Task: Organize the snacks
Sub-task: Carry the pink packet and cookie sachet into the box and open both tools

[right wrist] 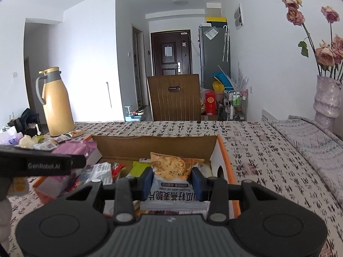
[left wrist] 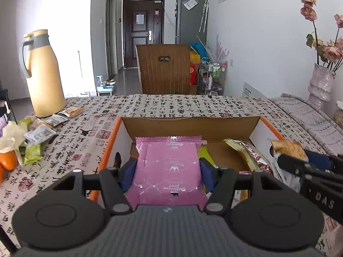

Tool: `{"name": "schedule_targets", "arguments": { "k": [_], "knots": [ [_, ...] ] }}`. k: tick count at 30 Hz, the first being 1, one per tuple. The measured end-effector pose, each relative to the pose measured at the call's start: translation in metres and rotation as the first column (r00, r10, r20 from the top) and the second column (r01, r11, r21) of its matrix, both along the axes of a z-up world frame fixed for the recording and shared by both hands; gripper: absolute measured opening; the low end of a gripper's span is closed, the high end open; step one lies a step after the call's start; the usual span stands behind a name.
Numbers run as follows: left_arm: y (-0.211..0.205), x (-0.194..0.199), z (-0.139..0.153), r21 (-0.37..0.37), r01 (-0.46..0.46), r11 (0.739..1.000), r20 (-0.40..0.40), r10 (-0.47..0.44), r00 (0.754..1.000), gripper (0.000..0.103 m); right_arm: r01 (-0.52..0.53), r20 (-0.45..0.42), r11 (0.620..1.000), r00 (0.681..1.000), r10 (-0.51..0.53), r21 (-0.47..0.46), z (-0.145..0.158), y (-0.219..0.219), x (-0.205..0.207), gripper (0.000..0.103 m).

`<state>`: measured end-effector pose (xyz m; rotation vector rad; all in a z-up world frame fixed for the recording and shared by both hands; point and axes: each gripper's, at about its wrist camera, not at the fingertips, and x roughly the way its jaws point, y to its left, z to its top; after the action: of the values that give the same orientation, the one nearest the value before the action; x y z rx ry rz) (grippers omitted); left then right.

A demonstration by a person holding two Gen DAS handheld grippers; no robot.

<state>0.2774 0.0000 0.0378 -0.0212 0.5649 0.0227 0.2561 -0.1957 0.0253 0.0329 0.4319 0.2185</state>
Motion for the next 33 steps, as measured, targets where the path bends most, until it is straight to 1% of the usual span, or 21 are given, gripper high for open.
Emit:
{"name": "schedule_targets", "arguments": {
  "k": [3,7,12,14,16,17,18,19,21,22,23,24,25,26,33],
  "knots": [
    [0.001,0.005,-0.007,0.0,0.0,1.0,0.0,0.0,1.0,0.063,0.023,0.001,1.0,1.0,-0.023,-0.003,-0.004,-0.001,0.014,0.038],
    [0.003,0.01,-0.016,-0.006,0.001,1.0,-0.012,-0.001,1.0,0.063,0.05,0.0,0.998,0.999,-0.05,0.024,-0.017,-0.009,0.023,0.038],
    [0.003,0.013,-0.024,-0.007,0.015,1.0,-0.025,-0.015,1.0,0.063,0.033,-0.024,0.999,0.999,-0.032,0.033,-0.027,-0.012,0.026,0.038],
    [0.003,0.011,-0.024,-0.009,0.019,1.0,-0.02,-0.019,1.0,0.063,0.028,-0.032,0.999,0.999,-0.026,0.04,-0.028,-0.013,0.026,0.04],
    [0.004,0.01,-0.024,-0.011,0.018,1.0,-0.007,-0.018,1.0,0.067,0.025,-0.038,0.999,0.999,-0.023,0.044,-0.03,-0.014,0.026,0.042],
    [0.004,0.009,-0.024,-0.011,0.015,1.0,0.0,-0.015,1.0,0.072,0.023,-0.04,0.999,0.999,-0.021,0.045,-0.03,-0.014,0.025,0.046],
    [0.003,0.008,-0.023,-0.01,0.011,1.0,0.005,-0.011,1.0,0.079,0.023,-0.039,0.999,0.999,-0.021,0.047,-0.03,-0.015,0.025,0.057],
    [0.003,0.007,-0.023,-0.009,0.007,1.0,0.009,-0.007,1.0,0.081,0.024,-0.037,0.999,0.999,-0.022,0.048,-0.03,-0.015,0.024,0.068],
    [0.004,0.006,-0.022,-0.012,0.004,1.0,0.015,-0.004,1.0,0.085,0.026,-0.027,0.999,0.999,-0.024,0.048,-0.029,-0.015,0.021,0.076],
    [0.005,0.006,-0.022,-0.015,0.005,1.0,0.017,-0.004,1.0,0.086,0.028,-0.023,0.998,0.999,-0.027,0.048,-0.029,-0.015,0.02,0.083],
    [0.005,0.005,-0.021,-0.018,0.004,1.0,0.021,-0.003,1.0,0.091,0.031,-0.019,0.998,0.999,-0.03,0.049,-0.029,-0.016,0.019,0.087],
    [0.005,0.004,-0.021,-0.017,0.0,1.0,0.026,0.0,1.0,0.098,0.033,-0.016,0.998,0.999,-0.033,0.049,-0.029,-0.016,0.019,0.095],
    [0.005,0.004,-0.02,-0.016,-0.004,1.0,0.033,0.004,0.999,0.101,0.036,-0.014,0.998,0.999,-0.035,0.049,-0.028,-0.016,0.018,0.101],
    [0.005,0.002,-0.019,-0.017,-0.005,1.0,0.041,0.006,0.999,0.103,0.037,-0.013,0.998,0.999,-0.037,0.049,-0.029,-0.017,0.019,0.102],
    [0.007,0.003,-0.019,-0.028,-0.008,1.0,0.036,0.009,0.999,0.103,0.038,-0.01,0.998,0.999,-0.038,0.047,-0.029,-0.016,0.017,0.103]
  ]
}}
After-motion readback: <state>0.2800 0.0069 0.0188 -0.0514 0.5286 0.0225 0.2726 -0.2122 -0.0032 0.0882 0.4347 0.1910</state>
